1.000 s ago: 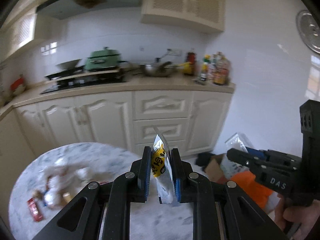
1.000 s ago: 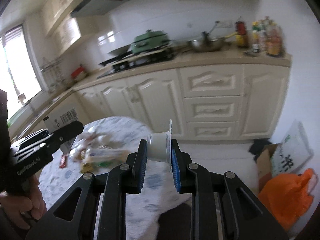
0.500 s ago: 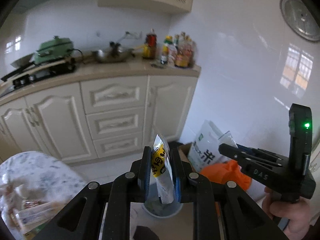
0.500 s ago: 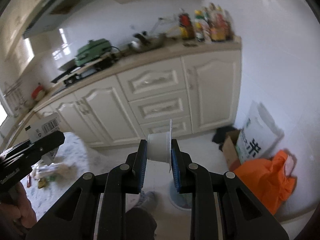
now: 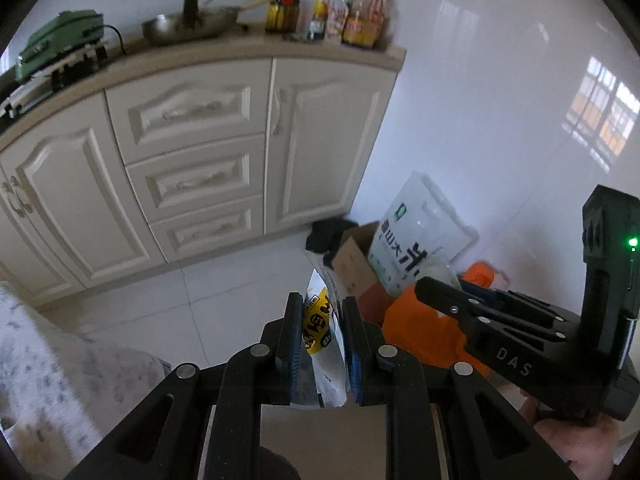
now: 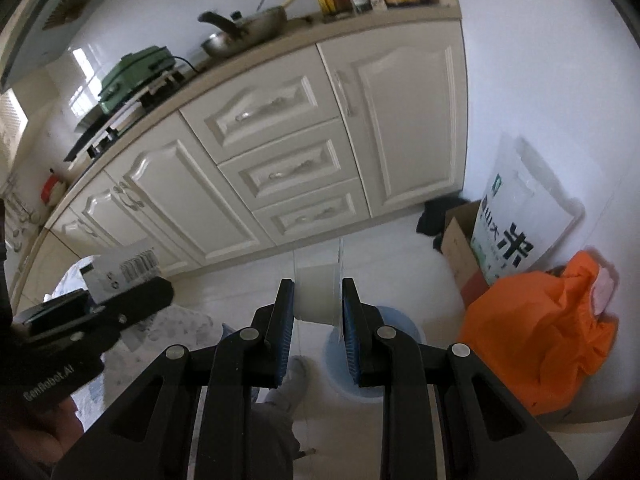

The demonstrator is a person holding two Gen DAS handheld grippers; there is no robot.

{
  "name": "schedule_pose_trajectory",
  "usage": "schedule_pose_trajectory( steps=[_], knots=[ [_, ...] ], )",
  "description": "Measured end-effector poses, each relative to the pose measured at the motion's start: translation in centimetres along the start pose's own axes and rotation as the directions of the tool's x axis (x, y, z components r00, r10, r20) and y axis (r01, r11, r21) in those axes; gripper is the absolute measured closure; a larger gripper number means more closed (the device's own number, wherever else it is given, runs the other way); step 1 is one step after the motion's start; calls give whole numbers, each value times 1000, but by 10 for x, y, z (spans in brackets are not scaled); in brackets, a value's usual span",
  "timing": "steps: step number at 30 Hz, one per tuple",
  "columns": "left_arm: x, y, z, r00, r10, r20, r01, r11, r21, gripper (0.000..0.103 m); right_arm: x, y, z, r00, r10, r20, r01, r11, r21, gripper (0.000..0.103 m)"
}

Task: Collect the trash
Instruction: 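Carry the wrapper and white cup with both tools toward the blue bucket, then open both tools to drop the wrapper and cup into the bucket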

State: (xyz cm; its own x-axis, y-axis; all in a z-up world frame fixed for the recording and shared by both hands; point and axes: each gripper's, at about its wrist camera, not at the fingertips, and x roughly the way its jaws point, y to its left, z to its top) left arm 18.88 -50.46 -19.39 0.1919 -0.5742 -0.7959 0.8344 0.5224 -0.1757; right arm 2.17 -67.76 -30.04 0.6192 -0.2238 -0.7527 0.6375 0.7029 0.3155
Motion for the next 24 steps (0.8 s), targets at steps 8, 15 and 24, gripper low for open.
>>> schedule_pose_trajectory(
  steps=[8,15,24],
  knots=[
    [89,2,31,989,-20,-145,18,1000,-11,85,46,-23,2,997,4,-80,1,999,53,78],
    [121,11,47,985,2,-170,-6,1000,-25,19,57,-39,-5,995,-18,-100,27,995,94,45],
    [108,9,56,987,116,-107,-119,993,-20,1,40,-43,-15,995,-44,-87,57,988,146,0]
  ],
)
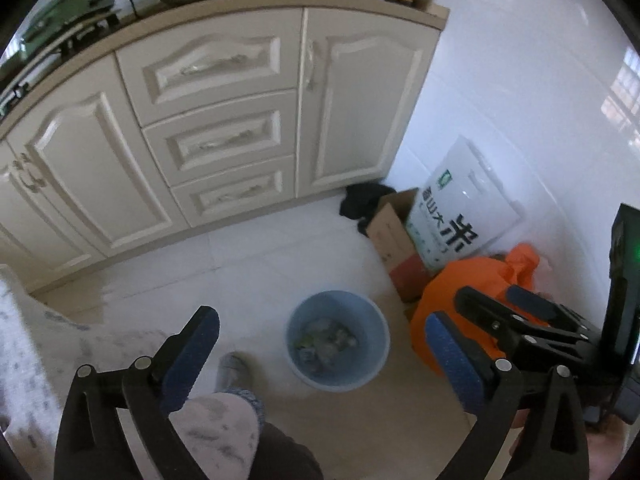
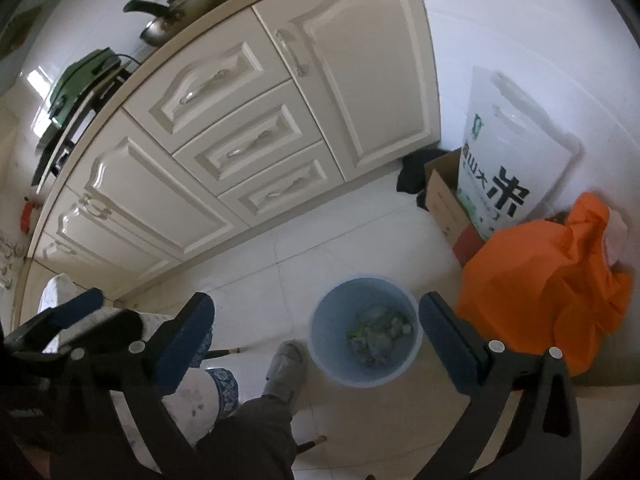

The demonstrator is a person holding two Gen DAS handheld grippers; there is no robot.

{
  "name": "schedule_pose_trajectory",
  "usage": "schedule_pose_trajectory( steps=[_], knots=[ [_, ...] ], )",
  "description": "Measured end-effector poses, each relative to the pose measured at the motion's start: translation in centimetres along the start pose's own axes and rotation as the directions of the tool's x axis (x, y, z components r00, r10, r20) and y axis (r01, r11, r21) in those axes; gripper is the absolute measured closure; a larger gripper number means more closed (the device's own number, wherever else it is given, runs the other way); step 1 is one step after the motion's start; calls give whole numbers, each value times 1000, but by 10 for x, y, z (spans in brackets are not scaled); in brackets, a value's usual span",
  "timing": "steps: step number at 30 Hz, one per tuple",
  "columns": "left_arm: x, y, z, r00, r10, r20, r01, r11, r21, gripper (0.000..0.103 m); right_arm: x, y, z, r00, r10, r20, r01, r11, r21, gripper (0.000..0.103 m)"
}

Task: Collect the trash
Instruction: 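Open both tools to drop the wrapper and cup into the bucket, then return both tools to the table above the remaining trash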

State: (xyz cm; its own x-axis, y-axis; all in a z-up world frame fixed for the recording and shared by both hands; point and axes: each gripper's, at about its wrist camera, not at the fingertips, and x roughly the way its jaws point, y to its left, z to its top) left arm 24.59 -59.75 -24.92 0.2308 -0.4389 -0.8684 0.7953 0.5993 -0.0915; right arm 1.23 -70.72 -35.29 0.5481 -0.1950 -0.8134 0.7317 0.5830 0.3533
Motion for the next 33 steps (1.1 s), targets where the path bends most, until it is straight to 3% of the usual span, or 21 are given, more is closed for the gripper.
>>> schedule_pose_trajectory(
  steps=[4,8,13,17,26,33],
  knots=[
    [-24,-1,-10,998,21,52,-20,1000,-7,1,-14,7,-3,1000,6,18,-6,1000,-3,0],
    [-70,7,-42,994,22,103,-20,1000,-19,1,-38,22,-5,998,19,55,-18,1000,-18,0],
    [-128,25,-69,981,32,189,-24,999,-46,1,-70,52,-9,994,23,109,-17,998,-59,0],
    [-189,48,-110,967,47,251,-30,997,-72,1,-95,80,-14,989,37,144,-23,995,-100,0],
    [-313,101,-208,907,140,397,-74,981,-177,1,-151,166,-34,965,138,224,-79,965,-252,0],
    [-386,128,-290,839,266,475,-137,948,-289,1,-172,239,-61,947,211,243,-104,916,-387,0]
  ],
)
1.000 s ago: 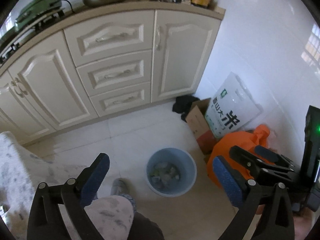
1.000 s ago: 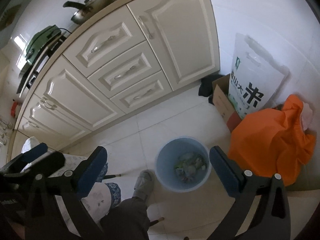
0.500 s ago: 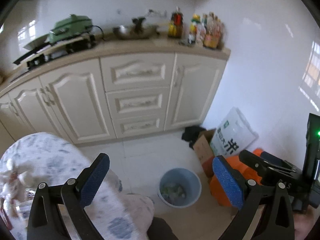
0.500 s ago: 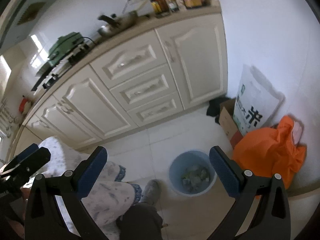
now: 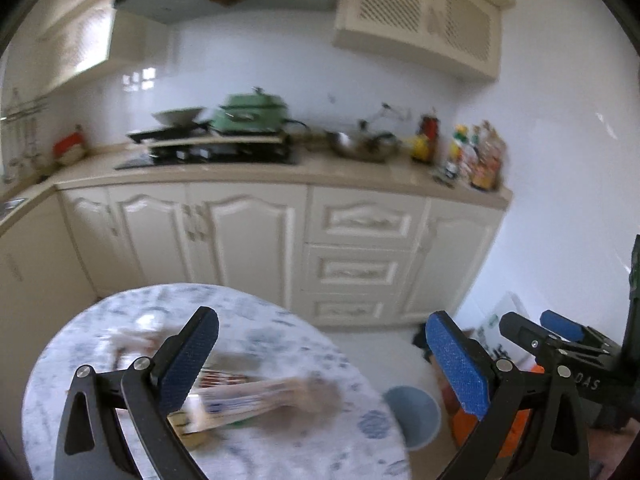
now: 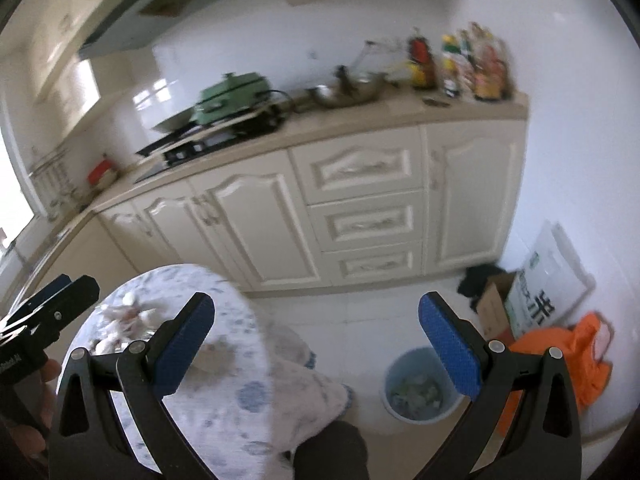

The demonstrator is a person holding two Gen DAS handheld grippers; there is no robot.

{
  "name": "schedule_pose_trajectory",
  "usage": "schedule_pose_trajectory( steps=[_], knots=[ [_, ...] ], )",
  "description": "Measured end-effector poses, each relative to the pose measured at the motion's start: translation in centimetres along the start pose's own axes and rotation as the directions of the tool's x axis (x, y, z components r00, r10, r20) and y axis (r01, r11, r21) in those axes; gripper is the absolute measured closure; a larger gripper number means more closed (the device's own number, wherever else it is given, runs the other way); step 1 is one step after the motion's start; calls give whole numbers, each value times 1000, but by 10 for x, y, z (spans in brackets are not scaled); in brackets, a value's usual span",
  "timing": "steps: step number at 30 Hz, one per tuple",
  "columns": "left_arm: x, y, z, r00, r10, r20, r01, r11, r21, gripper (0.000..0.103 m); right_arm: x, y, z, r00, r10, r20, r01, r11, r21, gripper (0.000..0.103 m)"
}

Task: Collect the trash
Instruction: 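Return both tools to the table above the remaining trash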

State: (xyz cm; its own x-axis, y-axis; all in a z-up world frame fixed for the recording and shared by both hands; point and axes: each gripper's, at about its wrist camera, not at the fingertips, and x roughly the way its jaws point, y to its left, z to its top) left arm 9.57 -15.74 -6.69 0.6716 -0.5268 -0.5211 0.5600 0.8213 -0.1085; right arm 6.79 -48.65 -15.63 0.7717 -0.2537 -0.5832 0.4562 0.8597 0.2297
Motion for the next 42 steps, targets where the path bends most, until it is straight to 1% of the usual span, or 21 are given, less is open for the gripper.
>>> schedule_pose_trajectory(
  steps=[4,7,11,17,20,22,25,30,35,37,39,42],
  knots=[
    [-44,19,-21,997,65,47,-64,998,-27,1,-6,37,-1,999,33,16,-32,998,-59,0],
    [-77,34,-38,991,115,71,-110,992,-68,1,-11,65,-2,998,63,27,-60,993,-103,0],
    [-107,47,-56,982,167,88,-156,981,-117,1,-16,100,-6,994,107,36,-100,982,-161,0],
    [-144,62,-78,964,249,98,-232,959,-160,1,-18,143,-15,983,177,36,-165,961,-224,0],
    [-164,68,-92,950,294,101,-273,944,-185,1,-19,161,-21,979,202,32,-187,949,-255,0],
    [-159,69,-87,945,314,95,-290,935,-202,1,-19,173,-26,974,224,24,-209,939,-274,0],
    [-164,73,-95,932,353,88,-326,918,-226,1,-14,189,-35,969,248,-2,-237,924,-302,0],
    [-156,85,-102,918,396,35,-375,892,-254,1,2,211,-51,960,270,-69,-277,898,-342,0],
    [-138,100,-101,912,408,-36,-402,874,-273,1,22,223,-66,949,282,-140,-314,884,-346,0],
    [-131,113,-98,910,410,-62,-410,868,-281,1,29,228,-72,943,287,-169,-330,879,-345,0],
    [-126,126,-97,910,406,-81,-411,865,-288,1,37,233,-79,937,290,-196,-342,876,-341,0],
    [-114,137,-98,910,399,-110,-414,863,-291,1,54,237,-91,925,289,-247,-360,877,-320,0]
  ],
)
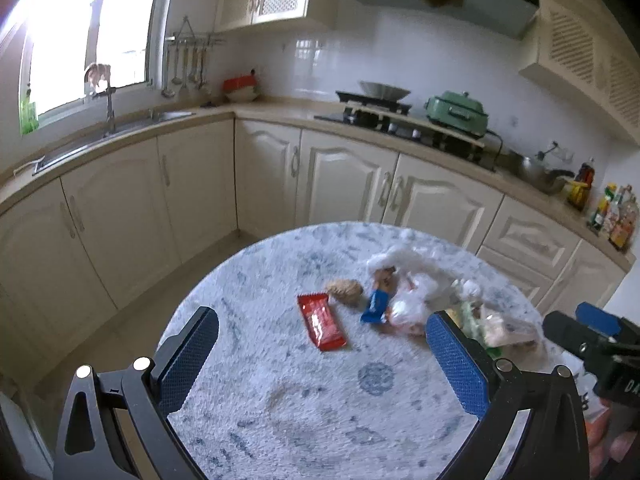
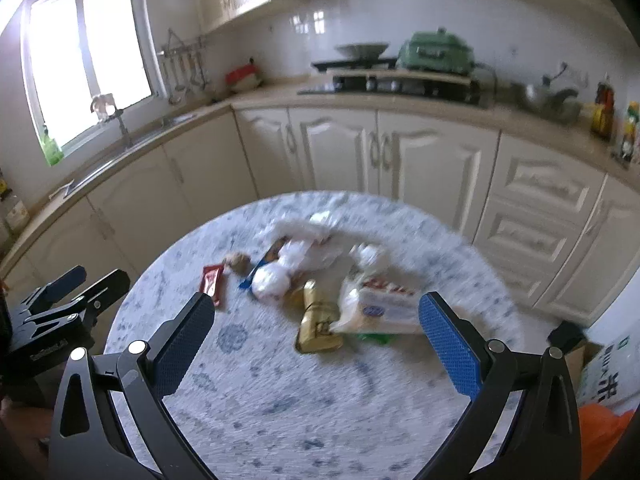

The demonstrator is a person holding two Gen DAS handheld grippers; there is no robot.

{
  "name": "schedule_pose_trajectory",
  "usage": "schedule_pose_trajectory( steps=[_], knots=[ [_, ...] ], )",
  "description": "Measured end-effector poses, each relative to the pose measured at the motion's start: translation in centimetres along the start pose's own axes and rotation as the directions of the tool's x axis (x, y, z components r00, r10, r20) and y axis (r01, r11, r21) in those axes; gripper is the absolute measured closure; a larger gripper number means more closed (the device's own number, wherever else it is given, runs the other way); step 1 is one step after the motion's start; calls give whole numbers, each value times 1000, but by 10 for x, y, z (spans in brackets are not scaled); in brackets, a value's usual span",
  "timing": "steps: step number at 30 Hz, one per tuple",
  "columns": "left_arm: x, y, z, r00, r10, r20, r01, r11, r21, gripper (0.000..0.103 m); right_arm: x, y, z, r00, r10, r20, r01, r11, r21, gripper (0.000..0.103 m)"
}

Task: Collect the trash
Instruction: 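Return both tools to the table above the remaining trash, then grasp the red candy bar with the left tool while the right tool grasps the yellow bread bag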

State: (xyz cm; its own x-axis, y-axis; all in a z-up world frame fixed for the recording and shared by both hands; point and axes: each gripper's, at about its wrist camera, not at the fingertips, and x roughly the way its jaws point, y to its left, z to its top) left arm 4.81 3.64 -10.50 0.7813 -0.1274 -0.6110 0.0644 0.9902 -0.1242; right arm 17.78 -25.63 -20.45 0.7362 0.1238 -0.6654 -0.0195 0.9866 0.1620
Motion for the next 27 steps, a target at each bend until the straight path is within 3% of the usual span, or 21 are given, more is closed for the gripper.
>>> schedule_pose_trajectory(
  steps=[9,17,20,27],
  knots=[
    [58,10,-2,992,30,-125,-29,1000,7,1,62,1,-28,984,63,-169,-54,997,57,4],
    [114,9,7,979,48,-200,-46,999,14,1,108,-6,-29,976,36,-216,-24,998,60,13],
    [138,9,13,974,54,-222,-52,999,16,1,122,-6,-27,974,29,-225,-20,999,42,21],
    [198,7,29,963,82,-258,-75,997,35,2,132,-8,-25,976,-15,-217,14,1000,-3,56]
  ],
)
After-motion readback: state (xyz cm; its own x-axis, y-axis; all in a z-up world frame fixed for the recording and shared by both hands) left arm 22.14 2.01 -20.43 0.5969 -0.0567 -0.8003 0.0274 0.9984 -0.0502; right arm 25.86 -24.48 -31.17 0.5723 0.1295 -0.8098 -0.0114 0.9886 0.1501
